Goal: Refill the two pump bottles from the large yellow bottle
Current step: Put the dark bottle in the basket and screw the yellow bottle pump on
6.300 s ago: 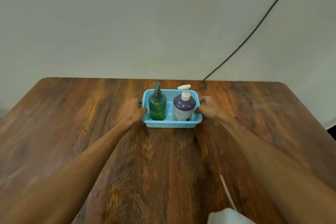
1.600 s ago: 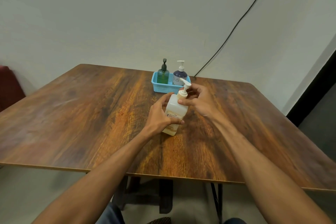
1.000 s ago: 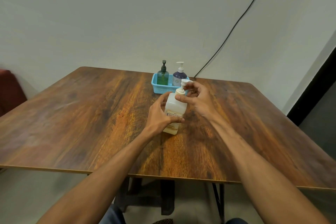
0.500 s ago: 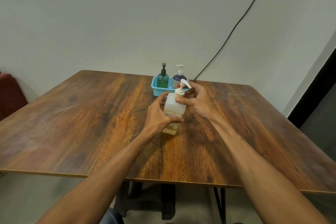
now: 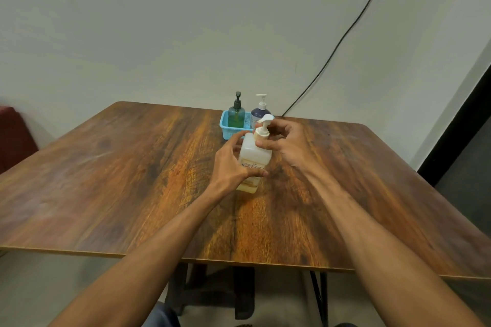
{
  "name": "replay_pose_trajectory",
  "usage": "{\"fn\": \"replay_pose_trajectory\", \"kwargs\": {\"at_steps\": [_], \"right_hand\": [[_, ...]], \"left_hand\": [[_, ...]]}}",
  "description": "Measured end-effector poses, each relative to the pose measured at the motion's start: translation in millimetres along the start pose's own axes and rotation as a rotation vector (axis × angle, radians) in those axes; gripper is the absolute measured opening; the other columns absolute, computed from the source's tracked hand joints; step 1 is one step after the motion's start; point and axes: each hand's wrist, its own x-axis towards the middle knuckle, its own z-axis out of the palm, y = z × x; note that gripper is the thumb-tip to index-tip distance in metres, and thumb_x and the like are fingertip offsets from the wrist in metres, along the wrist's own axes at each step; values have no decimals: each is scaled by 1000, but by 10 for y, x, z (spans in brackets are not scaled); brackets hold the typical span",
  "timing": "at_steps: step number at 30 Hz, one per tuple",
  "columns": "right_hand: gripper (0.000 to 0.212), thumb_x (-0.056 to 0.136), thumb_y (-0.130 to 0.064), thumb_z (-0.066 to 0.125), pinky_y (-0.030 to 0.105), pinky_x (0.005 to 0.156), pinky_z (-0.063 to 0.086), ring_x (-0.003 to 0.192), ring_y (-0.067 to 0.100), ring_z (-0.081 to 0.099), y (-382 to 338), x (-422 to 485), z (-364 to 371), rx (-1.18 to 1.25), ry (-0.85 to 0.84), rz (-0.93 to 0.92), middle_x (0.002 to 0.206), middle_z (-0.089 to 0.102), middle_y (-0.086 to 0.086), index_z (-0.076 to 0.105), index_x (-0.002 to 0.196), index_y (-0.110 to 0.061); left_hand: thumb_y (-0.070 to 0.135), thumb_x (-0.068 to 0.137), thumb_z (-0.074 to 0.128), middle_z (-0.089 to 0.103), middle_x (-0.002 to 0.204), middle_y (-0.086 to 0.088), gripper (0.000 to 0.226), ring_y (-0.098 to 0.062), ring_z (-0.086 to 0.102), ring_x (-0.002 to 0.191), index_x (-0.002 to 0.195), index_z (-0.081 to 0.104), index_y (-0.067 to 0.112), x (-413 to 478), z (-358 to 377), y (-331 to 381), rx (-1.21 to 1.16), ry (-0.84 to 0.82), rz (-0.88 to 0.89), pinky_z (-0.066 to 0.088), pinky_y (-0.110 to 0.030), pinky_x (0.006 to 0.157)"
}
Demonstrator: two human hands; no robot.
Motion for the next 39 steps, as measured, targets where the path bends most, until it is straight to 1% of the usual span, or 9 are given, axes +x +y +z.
{"fn": "replay_pose_trajectory", "kwargs": {"at_steps": [4, 6, 12, 16, 23, 27, 32, 35, 39], "right_hand": [[43, 57, -3, 93, 15, 58, 51, 64, -4, 56, -9, 35, 112, 3, 118, -6, 83, 64, 1, 60, 83, -12], [45, 59, -5, 93, 17, 61, 51, 66, -4, 54, 9, 54, 104, -4, 83, 0, 86, 62, 1, 59, 88, -12], [41, 75, -5, 83, 47, 89, 57, 102, 32, 63, 39, 41, 57, -9, 24, 8, 113, 69, 11, 69, 113, -8], [35, 69, -1, 85, 25, 74, 58, 81, 1, 65, 25, 56, 133, -43, 82, -9, 93, 70, -7, 71, 100, -12], [33, 69, -5, 86, 21, 67, 57, 78, 5, 63, 122, 66, 204, -30, 152, 23, 86, 67, -16, 73, 97, -15], [34, 72, -14, 87, 32, 72, 55, 79, 13, 58, 177, 54, 153, -52, 72, 21, 95, 69, -8, 69, 100, -20], [57, 73, -18, 86, 27, 82, 57, 100, 22, 58, 367, -67, 7, 49, 1, 58, 123, 65, 2, 62, 125, -16], [69, 70, -27, 87, 38, 97, 52, 116, 23, 56, 520, -197, -39, 104, -9, 136, 128, 61, 0, 58, 132, -20], [93, 59, -28, 92, 42, 108, 44, 128, 12, 50, 716, -344, -53, 96, -185, 228, 137, 55, -7, 47, 141, -28]], "left_hand": [[31, 49, 99, 65, 126, 0, 109, -10, 63, 110, 144, 46, 21, -10, 22, 6, -41, 4, 5, 58, -26, 87], [32, 49, 99, 65, 128, 0, 109, -10, 63, 111, 144, 46, 21, -13, 18, -17, -44, 8, 1, 58, -29, 88], [34, 51, 98, 64, 127, 2, 108, 4, 59, 102, 145, 45, 22, 17, -16, -4, -11, 10, -12, 48, -7, 73], [32, 49, 98, 64, 127, 1, 109, -5, 62, 103, 145, 46, 21, 5, 17, -10, -20, 33, 1, 50, -8, 73], [34, 50, 98, 67, 119, 6, 107, 1, 63, 99, 144, 48, 24, -30, 64, -93, -28, 48, -14, 52, -13, 79], [40, 49, 97, 67, 122, 5, 106, -2, 63, 102, 142, 49, 25, -57, 96, -138, -35, 48, -24, 54, -20, 85], [41, 50, 97, 64, 123, 13, 105, 3, 61, 105, 141, 48, 25, -124, 88, -208, -70, 32, -45, 51, -14, 84], [44, 54, 94, 60, 118, 24, 105, 13, 59, 104, 143, 41, 35, -134, 33, -222, -94, -72, -50, 53, -11, 80], [40, 56, 94, 50, 134, 28, 120, 9, 54, 117, 151, 20, 44, -136, -121, -309, -129, -293, -126, 49, -22, 95]]}}
